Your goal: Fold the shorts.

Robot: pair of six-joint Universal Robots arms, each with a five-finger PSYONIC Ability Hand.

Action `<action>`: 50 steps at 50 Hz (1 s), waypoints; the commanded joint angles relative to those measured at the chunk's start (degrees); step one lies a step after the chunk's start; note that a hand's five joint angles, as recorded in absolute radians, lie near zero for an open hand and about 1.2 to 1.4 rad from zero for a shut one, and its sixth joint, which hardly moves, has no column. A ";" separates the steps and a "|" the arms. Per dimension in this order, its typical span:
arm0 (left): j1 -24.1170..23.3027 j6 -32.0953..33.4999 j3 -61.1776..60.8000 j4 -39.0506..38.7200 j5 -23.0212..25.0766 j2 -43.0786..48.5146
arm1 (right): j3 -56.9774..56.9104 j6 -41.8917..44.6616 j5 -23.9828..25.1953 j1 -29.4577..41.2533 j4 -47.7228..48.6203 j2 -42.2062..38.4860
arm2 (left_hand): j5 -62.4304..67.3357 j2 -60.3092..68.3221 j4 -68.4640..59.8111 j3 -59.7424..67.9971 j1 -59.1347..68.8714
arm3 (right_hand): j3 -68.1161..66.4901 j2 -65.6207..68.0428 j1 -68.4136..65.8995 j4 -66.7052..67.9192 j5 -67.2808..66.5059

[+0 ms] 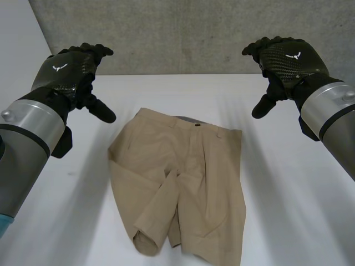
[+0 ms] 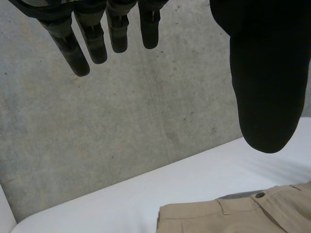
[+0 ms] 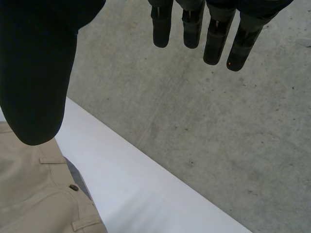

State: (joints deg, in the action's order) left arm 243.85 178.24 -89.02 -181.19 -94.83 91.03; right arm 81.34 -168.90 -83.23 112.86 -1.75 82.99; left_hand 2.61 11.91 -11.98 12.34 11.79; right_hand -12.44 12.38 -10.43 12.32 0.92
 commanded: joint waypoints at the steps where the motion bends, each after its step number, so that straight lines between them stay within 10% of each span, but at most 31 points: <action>1: -0.48 0.00 -0.19 0.14 -0.01 0.82 | -0.13 0.85 0.00 -0.01 0.08 -1.16 | -2.06 -1.36 1.42 -1.79 -1.24 | 2.44 -2.38 0.43 -2.32 -0.92; 16: -11.81 -0.44 -6.08 0.67 -0.88 11.00 | 2.86 25.71 15.89 -6.16 -6.33 -5.90 | -1.39 -0.69 0.75 -1.12 -0.57 | 2.44 -2.38 0.43 -2.32 -0.92; 31: -17.09 -0.97 -5.55 0.23 -9.23 25.86 | 6.29 26.96 17.40 -6.16 -4.23 -13.55 | 14.89 15.60 -15.53 15.17 15.72 | 2.44 -2.38 0.43 -2.32 -0.92; 37: -16.39 -0.62 -4.41 -2.75 -11.78 25.52 | 7.34 26.43 17.14 -6.25 -1.59 -13.55 | 65.50 66.21 -66.14 65.78 66.32 | 1.52 -1.46 -0.49 -1.40 -1.85; 50: -1.11 12.99 0.86 -5.22 -14.86 23.14 | 8.05 26.26 16.87 -6.08 -1.58 -13.46 | 67.39 68.09 -68.02 67.66 68.21 | 1.35 -1.29 -0.66 -1.23 -2.02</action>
State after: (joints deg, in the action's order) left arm 235.05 181.82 -90.70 -185.75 -109.79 113.89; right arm 89.28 -142.65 -66.15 106.62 -3.10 69.47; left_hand 55.75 68.01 -67.93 67.77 62.10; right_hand -11.11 11.24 -9.89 11.57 0.92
